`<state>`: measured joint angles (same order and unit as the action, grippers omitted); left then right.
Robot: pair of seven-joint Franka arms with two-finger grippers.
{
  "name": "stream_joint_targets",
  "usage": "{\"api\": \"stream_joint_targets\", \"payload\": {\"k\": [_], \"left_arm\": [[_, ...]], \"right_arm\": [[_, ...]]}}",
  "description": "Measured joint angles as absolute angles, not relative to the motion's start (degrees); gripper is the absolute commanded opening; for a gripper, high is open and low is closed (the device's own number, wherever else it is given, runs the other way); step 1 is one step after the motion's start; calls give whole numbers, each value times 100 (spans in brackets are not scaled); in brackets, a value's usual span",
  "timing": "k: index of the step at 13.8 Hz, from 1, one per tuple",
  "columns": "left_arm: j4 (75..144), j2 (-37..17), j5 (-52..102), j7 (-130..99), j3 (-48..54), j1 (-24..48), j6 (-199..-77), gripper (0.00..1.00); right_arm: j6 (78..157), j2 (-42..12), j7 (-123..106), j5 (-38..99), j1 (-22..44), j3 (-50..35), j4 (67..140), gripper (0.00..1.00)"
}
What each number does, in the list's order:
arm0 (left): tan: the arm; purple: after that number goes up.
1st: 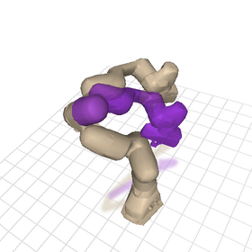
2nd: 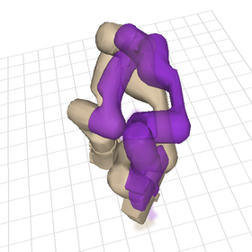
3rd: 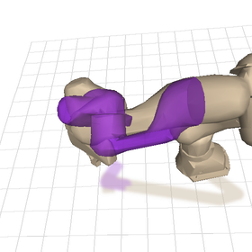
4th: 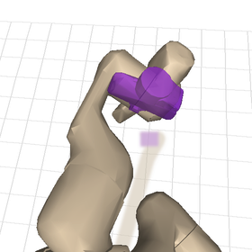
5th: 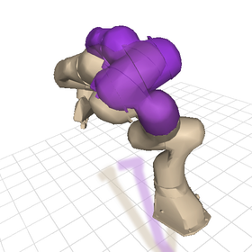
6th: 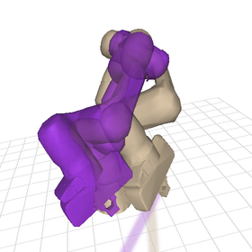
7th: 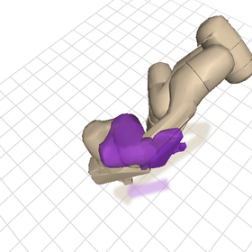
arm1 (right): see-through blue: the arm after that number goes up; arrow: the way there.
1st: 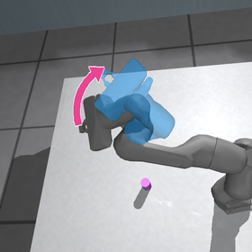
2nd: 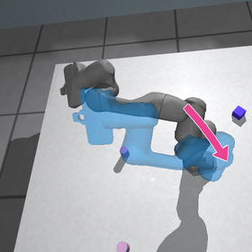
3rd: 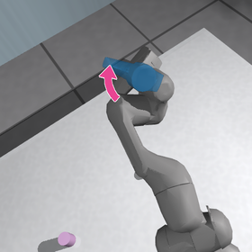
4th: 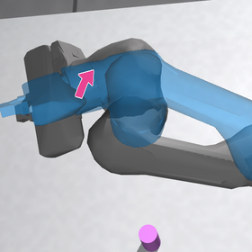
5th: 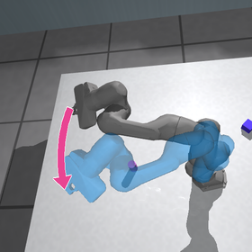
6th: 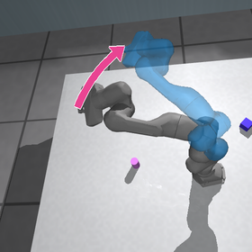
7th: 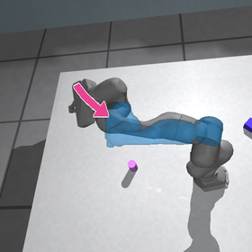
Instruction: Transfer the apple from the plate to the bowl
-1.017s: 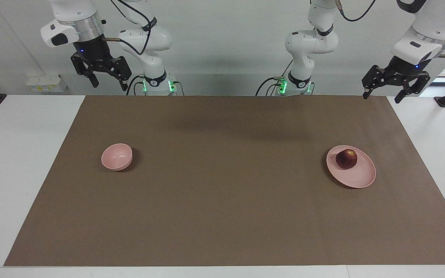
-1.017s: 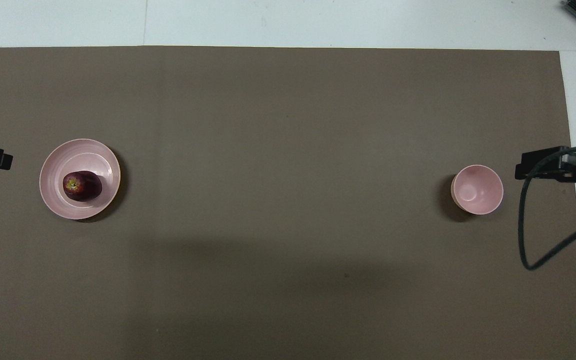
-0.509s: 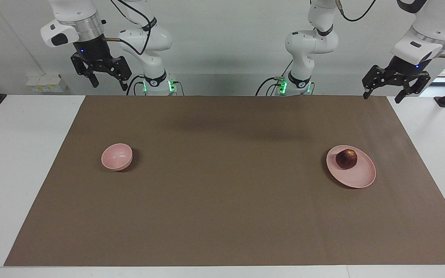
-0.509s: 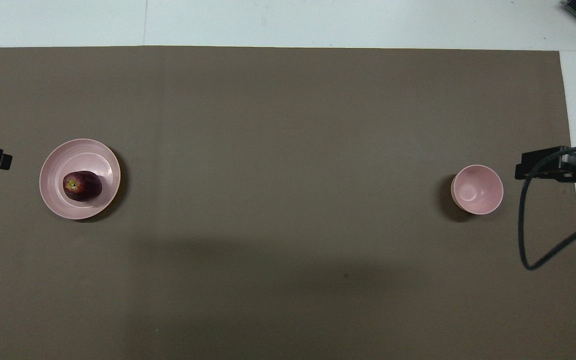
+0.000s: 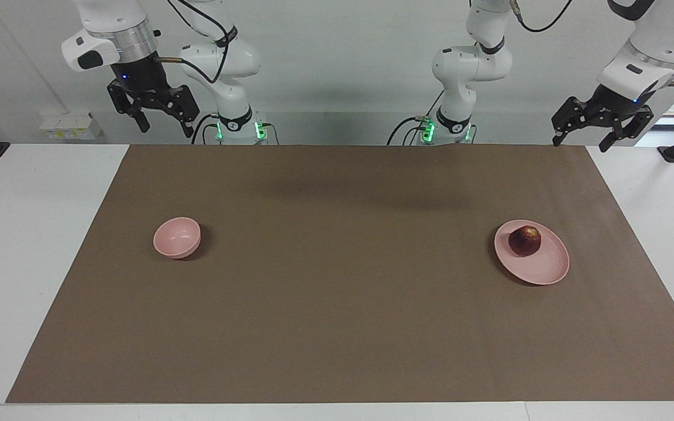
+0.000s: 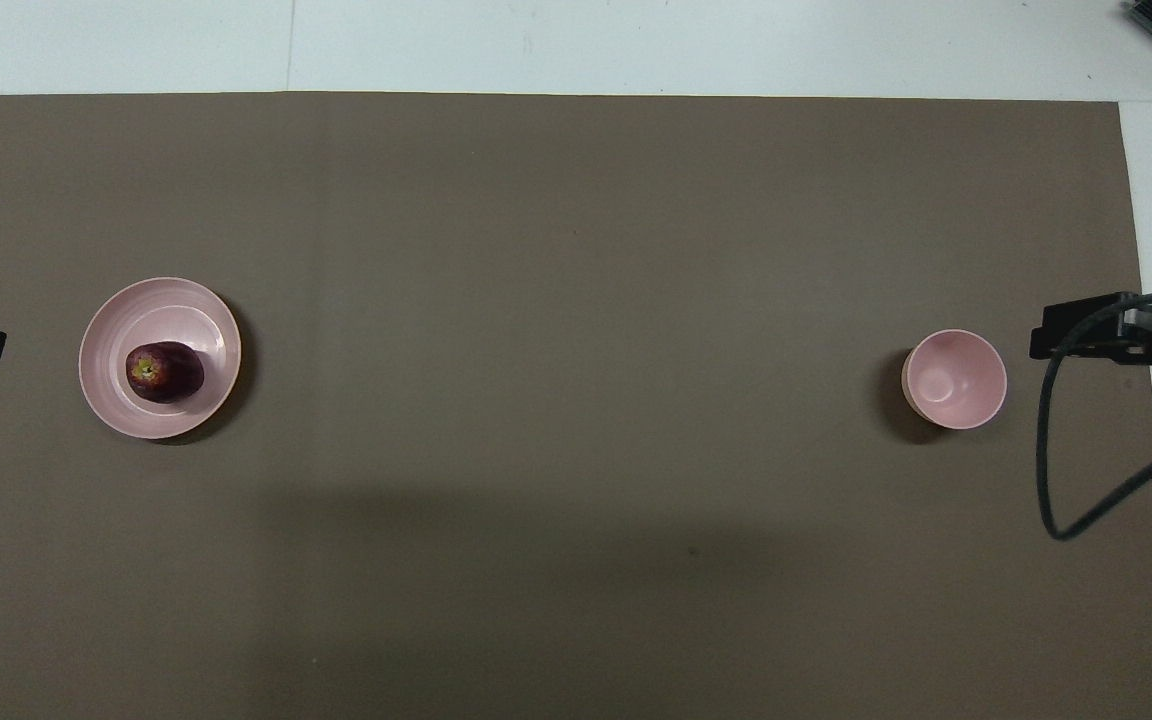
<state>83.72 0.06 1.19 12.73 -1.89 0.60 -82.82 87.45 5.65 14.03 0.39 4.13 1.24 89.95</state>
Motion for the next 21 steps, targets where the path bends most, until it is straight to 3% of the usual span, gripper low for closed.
{"api": "stream_joint_targets", "payload": {"k": [17,21], "left_arm": [[8375,17,122,1273,-60,50,-8207,100],[8523,35,122,1277,-114,42,-8724,100]], "right_arm": [[8745,565,1403,39,413,124,8995,100],[8745,565,1403,39,413,124,8995,100]]}}
